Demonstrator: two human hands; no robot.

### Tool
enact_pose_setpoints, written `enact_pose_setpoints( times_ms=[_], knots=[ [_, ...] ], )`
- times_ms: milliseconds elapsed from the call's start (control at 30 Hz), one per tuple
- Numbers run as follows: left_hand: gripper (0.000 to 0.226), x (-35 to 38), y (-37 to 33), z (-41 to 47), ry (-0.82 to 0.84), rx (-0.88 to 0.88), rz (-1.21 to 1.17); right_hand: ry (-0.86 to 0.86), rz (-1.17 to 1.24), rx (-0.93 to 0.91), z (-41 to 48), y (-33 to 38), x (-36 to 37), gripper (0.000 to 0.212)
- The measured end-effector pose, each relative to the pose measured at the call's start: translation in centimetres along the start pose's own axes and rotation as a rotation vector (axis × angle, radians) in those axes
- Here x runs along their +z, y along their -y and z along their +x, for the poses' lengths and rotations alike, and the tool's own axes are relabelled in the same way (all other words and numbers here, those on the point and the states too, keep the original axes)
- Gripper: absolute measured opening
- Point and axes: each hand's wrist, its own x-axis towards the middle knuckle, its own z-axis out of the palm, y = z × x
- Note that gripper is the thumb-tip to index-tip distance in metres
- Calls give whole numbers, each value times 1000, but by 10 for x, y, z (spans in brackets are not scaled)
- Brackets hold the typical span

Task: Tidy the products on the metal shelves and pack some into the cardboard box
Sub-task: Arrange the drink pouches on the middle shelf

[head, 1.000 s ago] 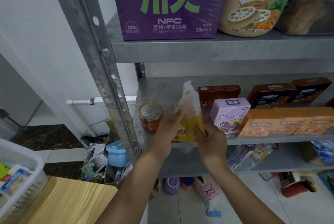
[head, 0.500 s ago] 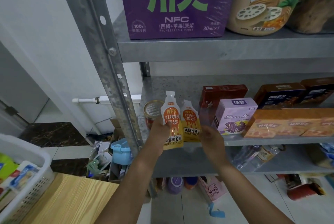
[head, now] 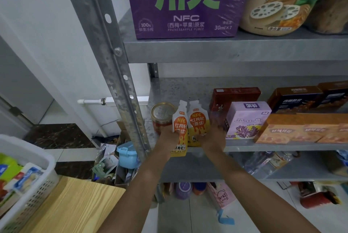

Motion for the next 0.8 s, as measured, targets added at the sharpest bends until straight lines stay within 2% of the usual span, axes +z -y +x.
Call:
enact_pose_setpoints(
  times_ms=[367,600,800],
  knots=[
    [32,14,10,14,-27,-2,63,-53,-58,-60,-10,-1,-6,89],
    [28,24,7,30,51,-32,40,-105,44,-48,-10,-1,-20,66],
    [17,39,2,32,114,-89,-77,-164,24,-40,-6,-9,-27,35]
  ],
)
